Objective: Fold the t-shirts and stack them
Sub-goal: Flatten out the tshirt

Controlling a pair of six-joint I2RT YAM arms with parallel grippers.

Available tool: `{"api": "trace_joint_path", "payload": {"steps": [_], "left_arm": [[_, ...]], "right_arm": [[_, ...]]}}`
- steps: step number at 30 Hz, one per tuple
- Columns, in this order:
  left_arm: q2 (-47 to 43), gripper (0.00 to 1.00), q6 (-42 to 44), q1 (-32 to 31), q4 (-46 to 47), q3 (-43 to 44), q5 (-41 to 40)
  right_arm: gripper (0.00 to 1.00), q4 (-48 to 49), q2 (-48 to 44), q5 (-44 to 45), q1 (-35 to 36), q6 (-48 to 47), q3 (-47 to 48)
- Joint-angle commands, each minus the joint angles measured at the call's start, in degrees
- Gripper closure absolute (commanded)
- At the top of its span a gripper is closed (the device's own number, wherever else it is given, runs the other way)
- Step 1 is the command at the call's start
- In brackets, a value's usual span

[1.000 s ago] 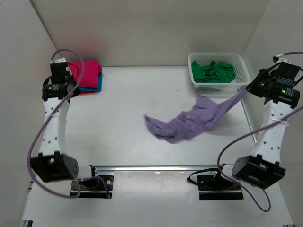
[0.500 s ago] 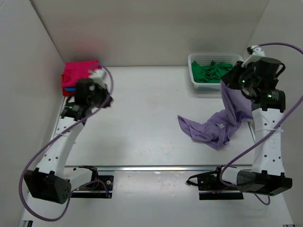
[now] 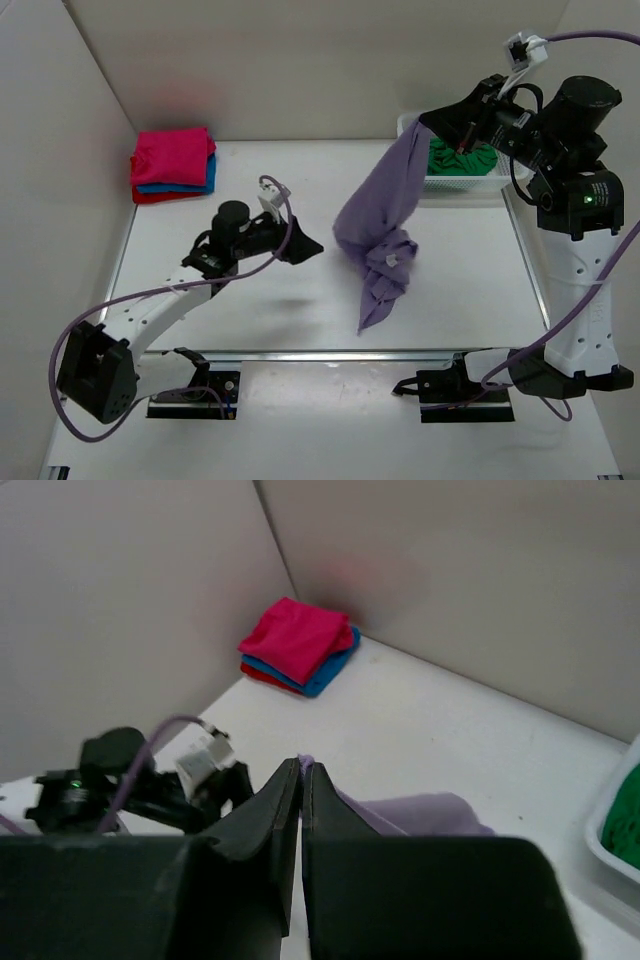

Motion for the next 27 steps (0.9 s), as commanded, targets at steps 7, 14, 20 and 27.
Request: {"api": "trace_joint_path", "payload": {"steps": [7,14,20,27], "left_arm": [[9.2,0.29,-11.6,-14.4,24.9,-7.2,-12.1],[-0.4,0.31,-7.8,-13.2,18.0,-10.5,-25.4],[-4.3,0.29,-4.0,-9.7,18.7,-14.6,-21.1],[6.8,0.28,-5.1,-13.1,27.7,-13.2,-18.0]], "right_arm": [[1.0,8.4,-0.1,-2.4,2.0,5.4,1.8],[1.0,8.0,0.7,-5.7,0.4,5.3,2.3],[1.0,8.9,0.9,-5.9,0.8,5.6,1.9],[1.0,9.4,1.2,-6.0,1.9,5.6,2.2]]}}
